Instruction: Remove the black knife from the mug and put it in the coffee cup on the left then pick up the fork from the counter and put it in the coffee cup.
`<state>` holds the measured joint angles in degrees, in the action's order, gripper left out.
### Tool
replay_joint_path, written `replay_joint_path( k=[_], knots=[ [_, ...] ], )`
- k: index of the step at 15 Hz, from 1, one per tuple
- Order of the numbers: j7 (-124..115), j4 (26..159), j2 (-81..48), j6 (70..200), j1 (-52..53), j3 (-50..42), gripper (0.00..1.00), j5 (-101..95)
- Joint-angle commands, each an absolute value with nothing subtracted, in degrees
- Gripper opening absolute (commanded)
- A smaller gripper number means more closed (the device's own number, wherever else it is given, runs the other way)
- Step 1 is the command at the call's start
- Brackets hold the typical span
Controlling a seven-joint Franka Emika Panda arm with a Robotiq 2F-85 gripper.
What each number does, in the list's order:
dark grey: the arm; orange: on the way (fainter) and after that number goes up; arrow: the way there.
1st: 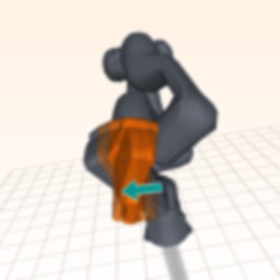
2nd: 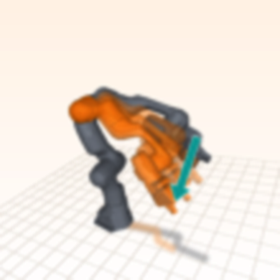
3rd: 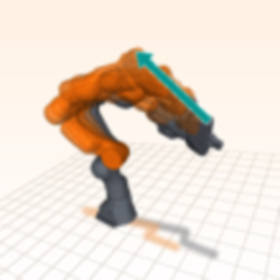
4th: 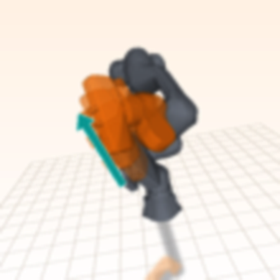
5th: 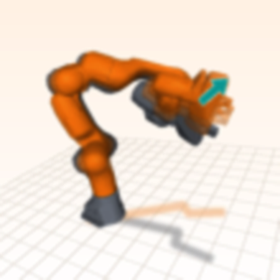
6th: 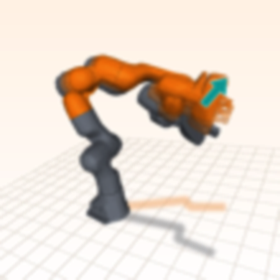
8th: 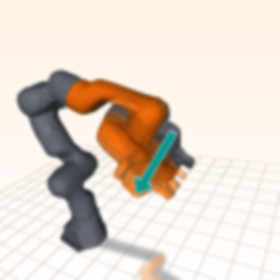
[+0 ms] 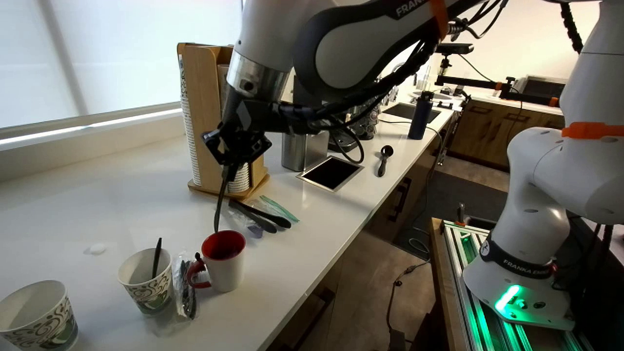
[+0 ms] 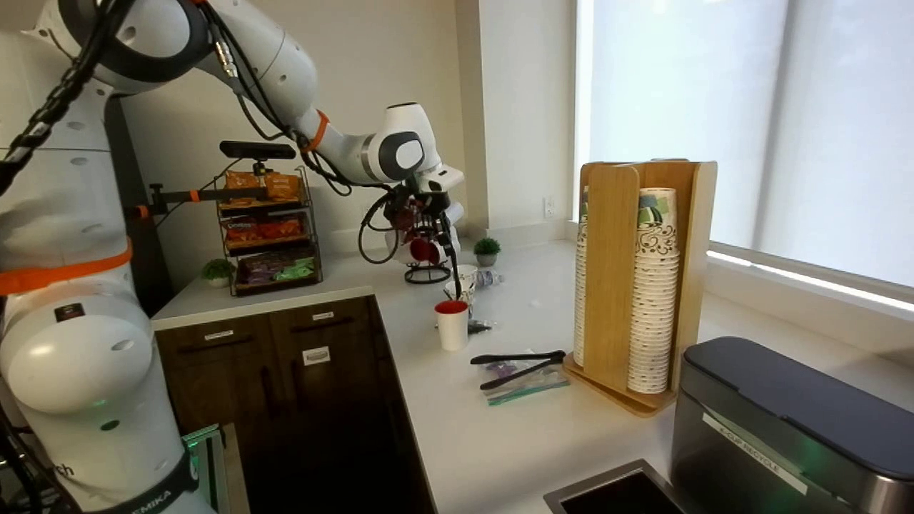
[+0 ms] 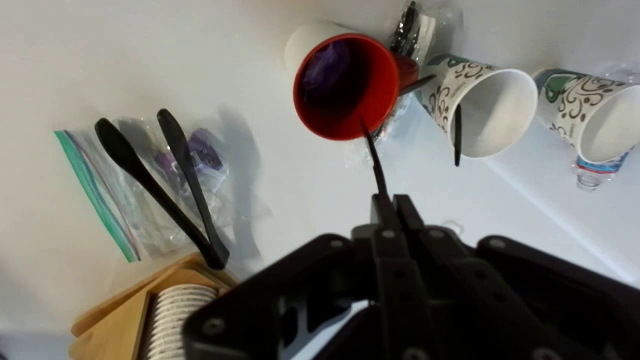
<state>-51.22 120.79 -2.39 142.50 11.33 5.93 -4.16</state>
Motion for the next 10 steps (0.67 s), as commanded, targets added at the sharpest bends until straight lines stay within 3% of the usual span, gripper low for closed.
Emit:
replay_joint_path(
  k=[1,10],
  knots=[
    [-44.65,121.7,0.55,141.71,10.18,6.74,0.01,-1.99],
    [-44.0,120.37,-0.5,141.96,9.82,6.89,0.01,-3.63]
  ],
)
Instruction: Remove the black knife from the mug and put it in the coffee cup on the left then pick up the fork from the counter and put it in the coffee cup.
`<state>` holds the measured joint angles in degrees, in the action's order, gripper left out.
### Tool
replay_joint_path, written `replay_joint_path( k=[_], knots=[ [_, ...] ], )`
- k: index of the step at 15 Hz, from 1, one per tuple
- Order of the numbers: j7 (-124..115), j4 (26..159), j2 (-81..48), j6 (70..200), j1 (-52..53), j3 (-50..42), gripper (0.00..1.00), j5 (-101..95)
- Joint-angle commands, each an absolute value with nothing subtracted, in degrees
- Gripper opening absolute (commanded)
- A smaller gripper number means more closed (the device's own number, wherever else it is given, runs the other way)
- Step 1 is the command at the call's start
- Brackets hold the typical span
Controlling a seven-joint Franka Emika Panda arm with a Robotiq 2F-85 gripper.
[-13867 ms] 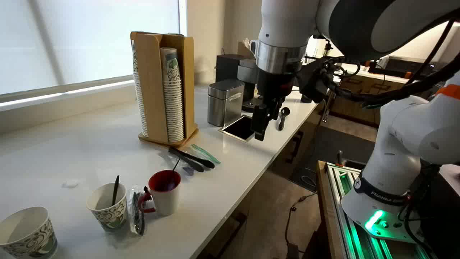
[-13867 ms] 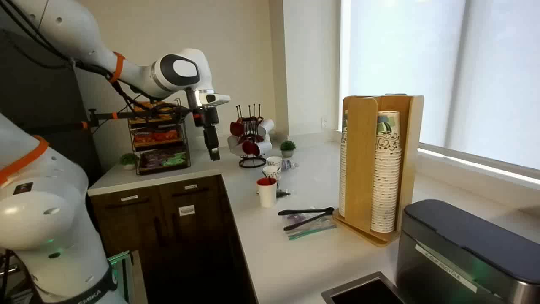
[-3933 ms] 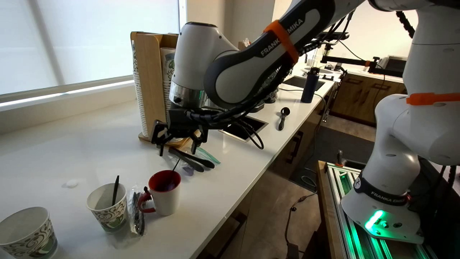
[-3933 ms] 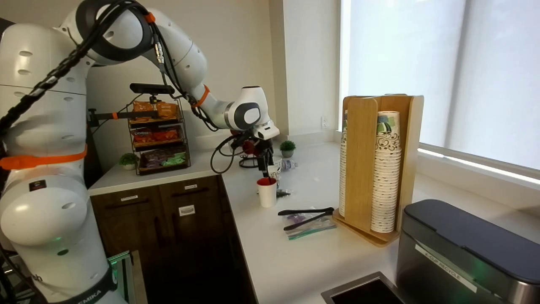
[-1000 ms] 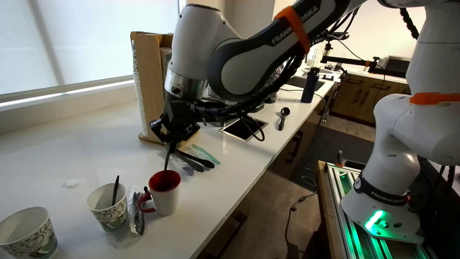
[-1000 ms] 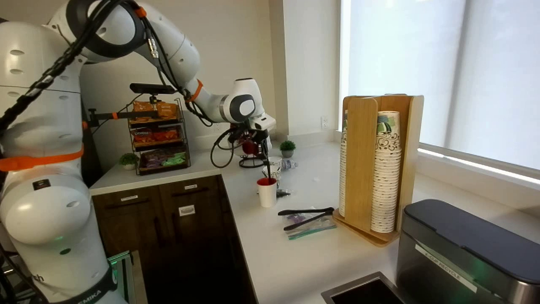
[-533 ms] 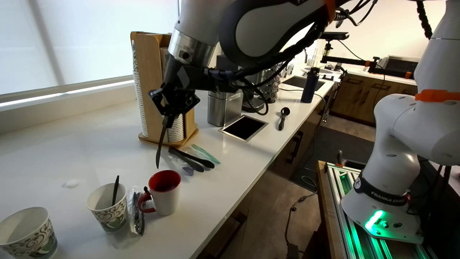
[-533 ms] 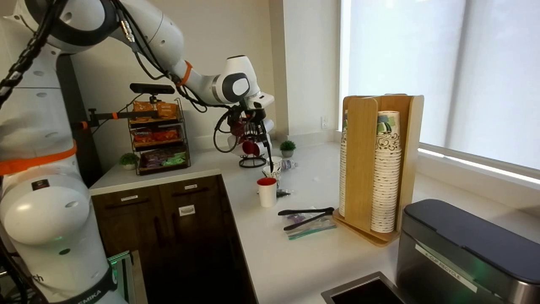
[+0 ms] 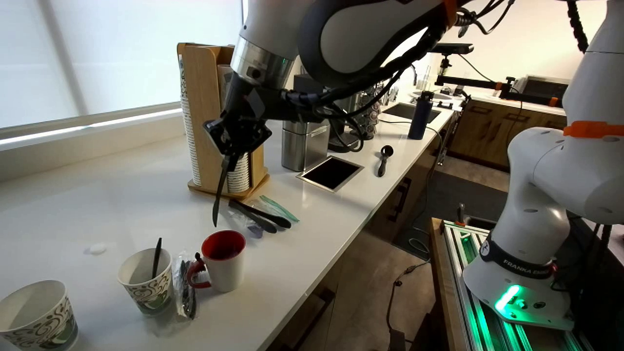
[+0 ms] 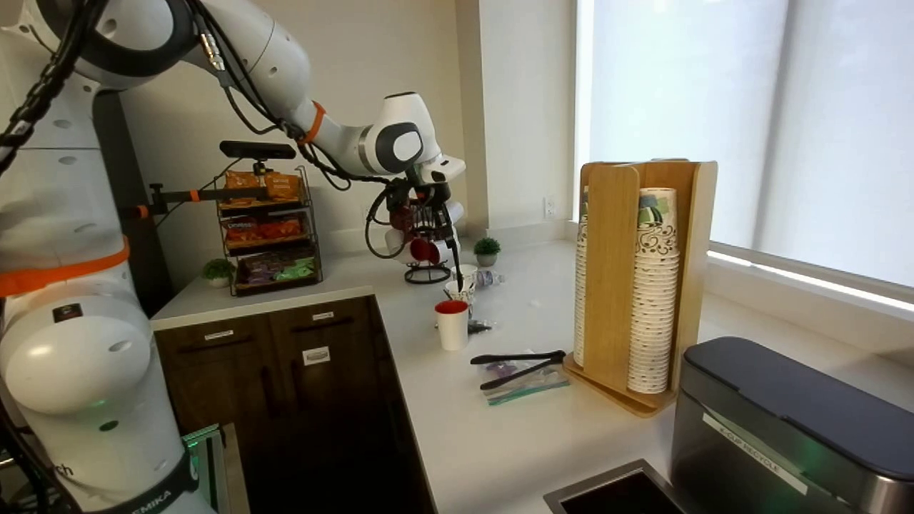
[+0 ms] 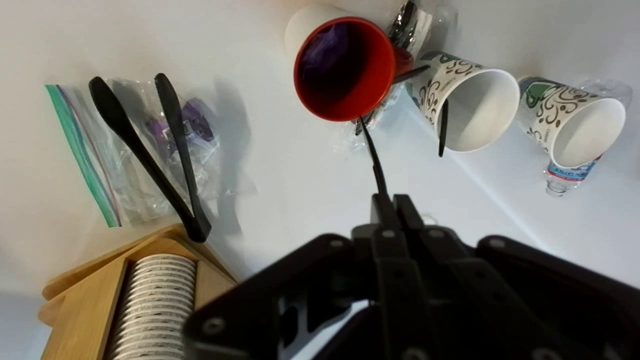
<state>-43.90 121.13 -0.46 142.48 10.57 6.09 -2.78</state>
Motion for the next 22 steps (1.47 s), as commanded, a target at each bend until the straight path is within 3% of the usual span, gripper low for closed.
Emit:
replay_joint_path(
  k=[1,8,13,22],
  knots=[
    [-43.9,118.97,-0.99,141.24,9.85,6.95,0.01,-4.53],
    [-36.87,107.37,-8.42,140.51,10.67,8.12,0.01,-0.95],
    [-16.19,97.11,-16.65,137.83,8.6,11.09,0.01,18.55],
    [-23.92,84.93,-26.51,124.37,10.64,6.45,0.01,13.12]
  ],
)
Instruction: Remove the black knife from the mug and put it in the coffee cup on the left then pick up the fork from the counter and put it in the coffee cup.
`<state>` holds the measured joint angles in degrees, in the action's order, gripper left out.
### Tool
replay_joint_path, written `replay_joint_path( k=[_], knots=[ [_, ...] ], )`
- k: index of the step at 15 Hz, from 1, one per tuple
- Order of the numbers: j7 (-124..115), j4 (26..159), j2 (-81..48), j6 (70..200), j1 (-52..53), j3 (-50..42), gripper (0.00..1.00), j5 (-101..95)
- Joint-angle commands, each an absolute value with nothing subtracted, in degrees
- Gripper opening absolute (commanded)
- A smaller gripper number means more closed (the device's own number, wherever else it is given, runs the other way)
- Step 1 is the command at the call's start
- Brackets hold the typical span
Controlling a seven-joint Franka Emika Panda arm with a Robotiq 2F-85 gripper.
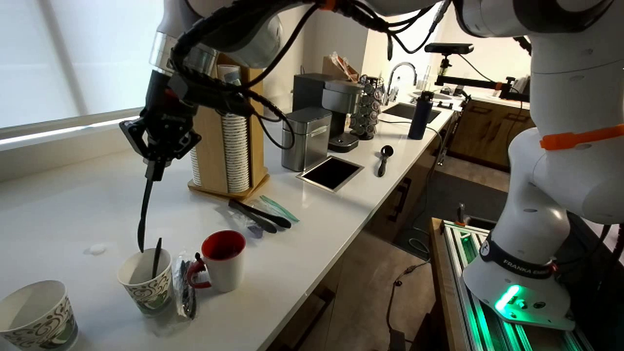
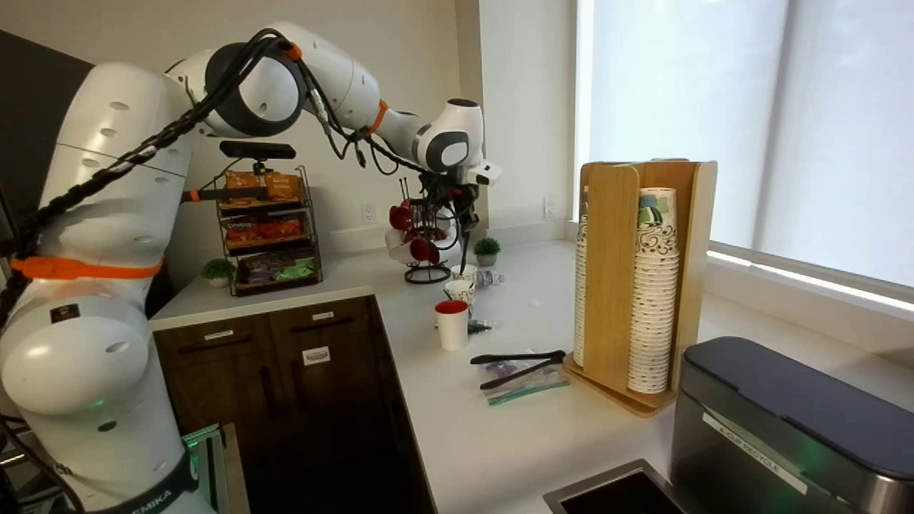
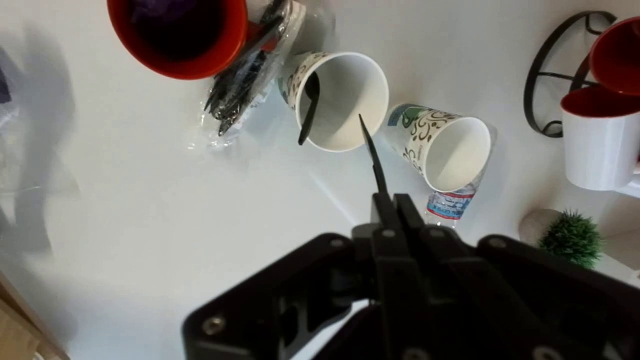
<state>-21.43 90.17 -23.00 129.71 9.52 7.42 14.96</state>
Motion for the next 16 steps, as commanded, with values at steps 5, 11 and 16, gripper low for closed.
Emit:
replay_joint_path(
  k=[5,11,16],
  knots=[
    [-26.79,80.51,-29.59,119.51,11.91,5.44,0.01,10.56],
    [-29.83,76.27,-32.91,118.64,13.64,4.43,0.01,8.56],
    [-31.38,73.0,-35.13,114.8,14.46,4.06,0.36,7.66]
  ],
)
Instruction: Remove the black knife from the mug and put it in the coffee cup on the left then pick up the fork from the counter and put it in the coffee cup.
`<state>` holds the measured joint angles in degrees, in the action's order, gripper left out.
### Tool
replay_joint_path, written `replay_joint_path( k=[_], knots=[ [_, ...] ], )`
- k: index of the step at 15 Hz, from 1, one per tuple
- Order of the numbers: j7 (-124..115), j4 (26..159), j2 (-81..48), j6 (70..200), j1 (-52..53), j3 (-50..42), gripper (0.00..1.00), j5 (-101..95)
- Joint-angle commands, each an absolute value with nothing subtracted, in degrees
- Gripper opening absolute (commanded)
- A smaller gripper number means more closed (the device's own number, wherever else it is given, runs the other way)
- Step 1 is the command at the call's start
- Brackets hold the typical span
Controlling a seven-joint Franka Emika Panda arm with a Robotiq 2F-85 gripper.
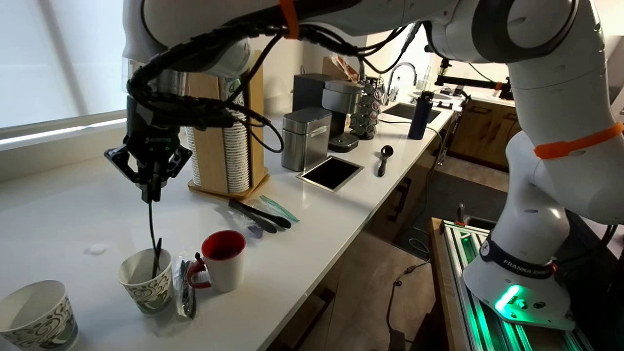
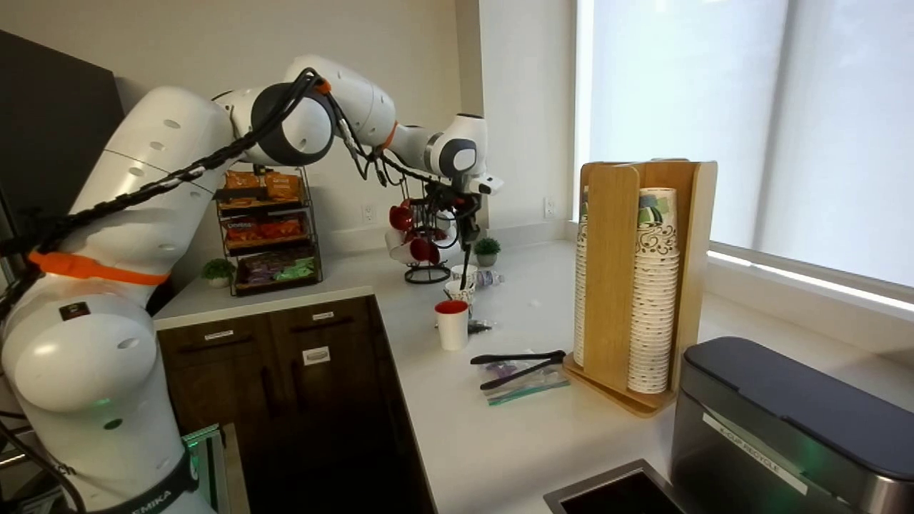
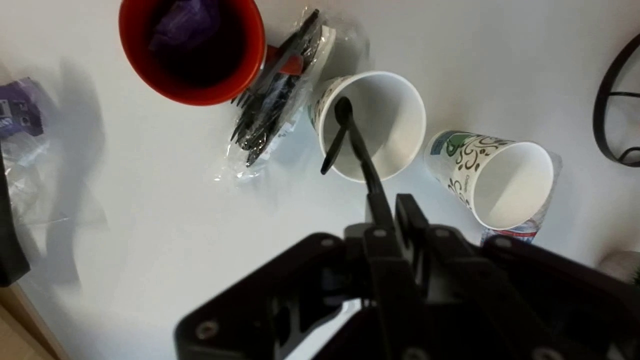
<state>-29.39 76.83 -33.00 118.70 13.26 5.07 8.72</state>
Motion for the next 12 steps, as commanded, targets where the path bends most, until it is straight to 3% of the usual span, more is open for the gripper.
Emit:
replay_joint_path(
  k=[1,8,11,12],
  knots=[
    [-31.55,72.55,-35.3,113.99,14.49,4.06,0.43,7.74],
    [-31.72,80.54,-27.62,113.06,17.17,2.84,0.96,1.58],
    [-32.72,86.16,-23.59,114.35,19.34,2.63,1.0,-4.24],
    [-31.4,79.69,-28.25,113.08,17.62,3.8,1.0,-1.2]
  ],
)
